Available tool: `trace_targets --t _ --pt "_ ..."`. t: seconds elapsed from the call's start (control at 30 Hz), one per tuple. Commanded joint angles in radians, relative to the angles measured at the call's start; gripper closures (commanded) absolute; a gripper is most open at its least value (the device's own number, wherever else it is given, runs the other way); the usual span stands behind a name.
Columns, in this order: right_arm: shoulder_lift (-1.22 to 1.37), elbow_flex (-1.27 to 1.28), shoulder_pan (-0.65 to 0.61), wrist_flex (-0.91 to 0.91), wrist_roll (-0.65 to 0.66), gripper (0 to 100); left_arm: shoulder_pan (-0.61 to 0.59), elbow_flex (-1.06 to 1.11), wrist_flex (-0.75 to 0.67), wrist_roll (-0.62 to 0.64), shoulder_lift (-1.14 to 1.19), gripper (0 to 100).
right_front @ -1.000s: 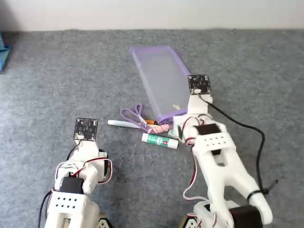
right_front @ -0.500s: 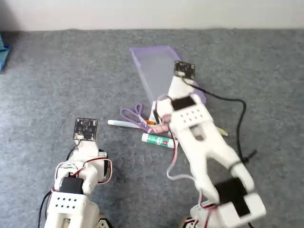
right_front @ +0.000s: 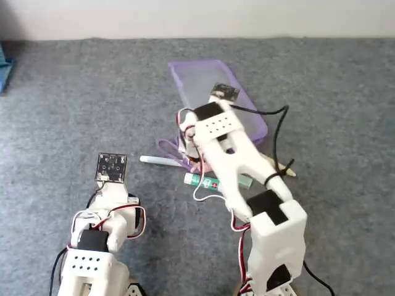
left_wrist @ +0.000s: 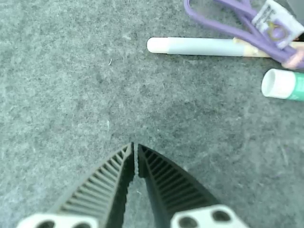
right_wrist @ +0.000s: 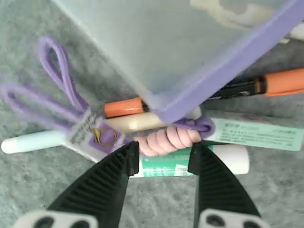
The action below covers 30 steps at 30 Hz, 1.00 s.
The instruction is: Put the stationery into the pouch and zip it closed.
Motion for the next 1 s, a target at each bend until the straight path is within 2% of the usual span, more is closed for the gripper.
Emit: trace_targets --t 0.0,0.27,0.53,0.8,0.97 --pt "0.010 -0.046 -0.010 -0.024 -0.012 82.3 -0.002 -0.007 -0.020 -0.008 -0.011 99" --pt "0.088 -0.046 0.007 -0.061 -0.012 82.5 -0.002 -0.007 -0.020 -0.008 -0.011 99" --pt "0.041 -0.058 0.030 -0.074 -0.011 82.4 -0.002 -0.007 -0.020 -0.008 -0.011 99" --pt "0.120 -0.057 0.025 -0.177 -0.009 82.6 -0.002 -0.007 -0.020 -0.008 -0.011 99" --pt "0.154 -0.057 0.025 -0.122 -0.006 82.7 -0.002 -0.007 -0.020 -0.008 -0.011 99"
